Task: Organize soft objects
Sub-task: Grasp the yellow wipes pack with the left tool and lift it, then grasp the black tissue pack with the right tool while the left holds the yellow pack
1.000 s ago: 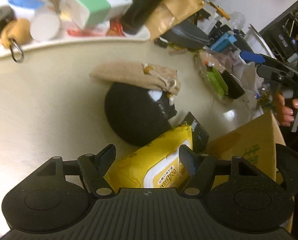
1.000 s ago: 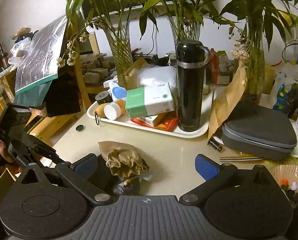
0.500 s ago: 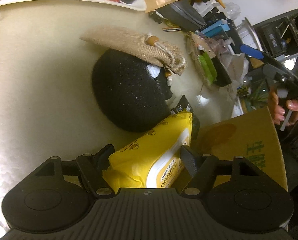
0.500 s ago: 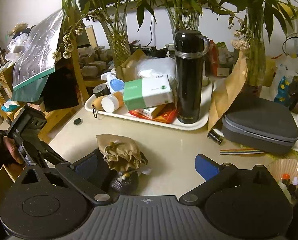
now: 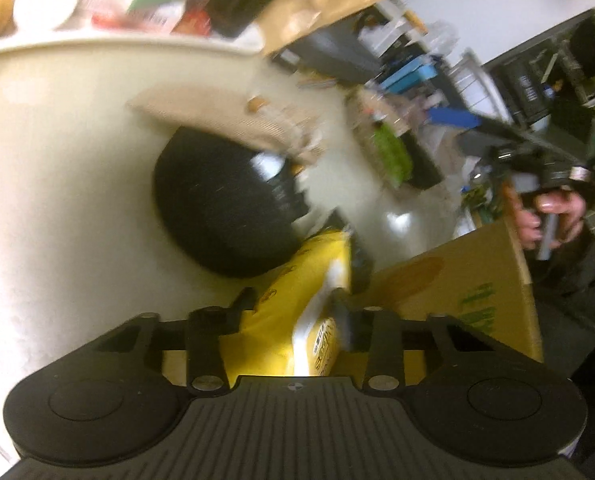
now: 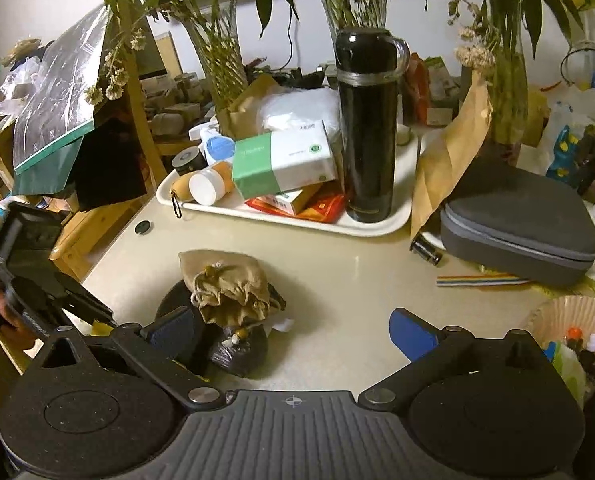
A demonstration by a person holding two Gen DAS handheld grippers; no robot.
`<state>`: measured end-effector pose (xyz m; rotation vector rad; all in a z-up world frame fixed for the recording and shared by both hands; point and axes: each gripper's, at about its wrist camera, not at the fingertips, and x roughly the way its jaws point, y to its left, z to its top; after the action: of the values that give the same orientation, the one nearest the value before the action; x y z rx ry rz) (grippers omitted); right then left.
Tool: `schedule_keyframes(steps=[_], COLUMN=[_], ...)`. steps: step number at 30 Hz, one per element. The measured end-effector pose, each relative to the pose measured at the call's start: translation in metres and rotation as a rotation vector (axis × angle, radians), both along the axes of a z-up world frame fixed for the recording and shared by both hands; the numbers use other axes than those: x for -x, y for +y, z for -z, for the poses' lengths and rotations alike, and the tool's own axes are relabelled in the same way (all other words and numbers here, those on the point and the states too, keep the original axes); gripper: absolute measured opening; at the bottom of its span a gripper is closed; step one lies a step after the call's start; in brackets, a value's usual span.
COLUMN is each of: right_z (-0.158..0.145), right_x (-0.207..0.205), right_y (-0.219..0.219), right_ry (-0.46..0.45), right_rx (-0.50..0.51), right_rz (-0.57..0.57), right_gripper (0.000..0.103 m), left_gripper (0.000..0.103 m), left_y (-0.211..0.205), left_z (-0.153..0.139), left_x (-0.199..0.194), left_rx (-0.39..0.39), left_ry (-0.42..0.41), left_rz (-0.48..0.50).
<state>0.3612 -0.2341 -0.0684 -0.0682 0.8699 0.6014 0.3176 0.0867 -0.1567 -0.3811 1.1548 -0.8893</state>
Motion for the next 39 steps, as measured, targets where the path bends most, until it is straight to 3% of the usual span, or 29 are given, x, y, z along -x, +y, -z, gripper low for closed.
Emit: schedule_keyframes(steps=[5,13,24,33,39], right_z=[0.006,0.017,0.047,0.062,0.087], right_x=[-0.005,-0.015,-0.045,-0.063,-0.073], right_y=[-0.001,0.007,0.026,0.069,0.1], right_ry=[0.032,0.115,0.403,0.566,0.718], right_rx=[0.015,0.036,0.08,0.299,0.433], right_rz=[0.013,-0.012,-0.09,-0.157,-0.15], right_gripper=[0.103,0.103,0.103,0.102,0.091], left_gripper=[0.028,0.026,0.026,0.026,0.026], left_y=[0.002,0.015,0.024,0.035,0.041], left_z=[-0.029,-0.057,-0.093,-0.103,-0.104], left_x=[0.017,0.036,0.062,0.067,0.068], left_rx=[-0.071,-0.136,-0.175,-0.214,-0.211], left_ry=[-0.117,-0.227,-0.391,-0.451,-0.453], left_rz=[-0.083,-0.216,-0.392,-0.498,-0.522])
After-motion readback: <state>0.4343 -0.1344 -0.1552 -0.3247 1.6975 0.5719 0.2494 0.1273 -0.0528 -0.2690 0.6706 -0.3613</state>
